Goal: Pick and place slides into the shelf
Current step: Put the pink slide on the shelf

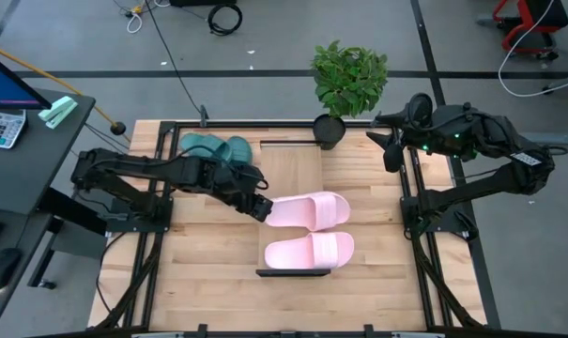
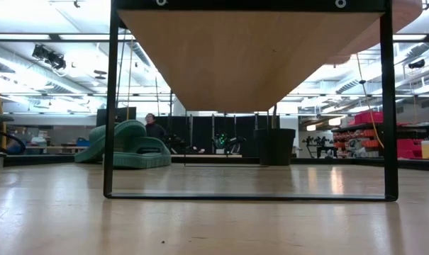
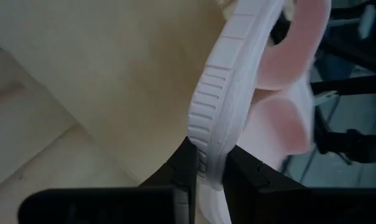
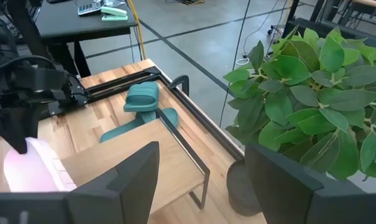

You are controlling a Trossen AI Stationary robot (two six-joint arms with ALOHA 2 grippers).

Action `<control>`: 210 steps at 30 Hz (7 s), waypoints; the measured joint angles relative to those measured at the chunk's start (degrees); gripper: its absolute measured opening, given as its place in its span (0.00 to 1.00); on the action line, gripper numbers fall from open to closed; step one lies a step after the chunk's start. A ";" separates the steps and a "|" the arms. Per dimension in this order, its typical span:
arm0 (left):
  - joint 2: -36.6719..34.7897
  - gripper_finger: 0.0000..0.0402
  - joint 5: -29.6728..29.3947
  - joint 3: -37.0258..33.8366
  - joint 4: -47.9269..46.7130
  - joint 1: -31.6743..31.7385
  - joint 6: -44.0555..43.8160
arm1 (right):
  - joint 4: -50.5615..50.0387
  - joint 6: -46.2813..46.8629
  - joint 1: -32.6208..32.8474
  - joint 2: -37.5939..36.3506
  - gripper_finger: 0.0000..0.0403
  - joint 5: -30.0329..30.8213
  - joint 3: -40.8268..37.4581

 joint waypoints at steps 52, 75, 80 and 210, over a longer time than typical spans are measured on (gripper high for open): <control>-2.73 0.13 24.47 0.06 23.71 14.52 -10.02 | -0.28 2.70 0.00 0.68 0.61 0.03 0.00; -3.17 0.13 33.31 -19.71 39.13 14.76 -12.90 | -0.26 3.11 0.01 2.70 0.61 -0.20 0.00; -5.22 0.13 31.86 -22.79 38.73 14.94 -12.30 | -0.26 3.58 0.00 2.70 0.61 -0.20 0.00; -4.53 0.13 26.00 -31.03 43.91 8.84 -17.98 | -9.09 -1.10 -0.04 3.75 0.61 -33.16 -0.02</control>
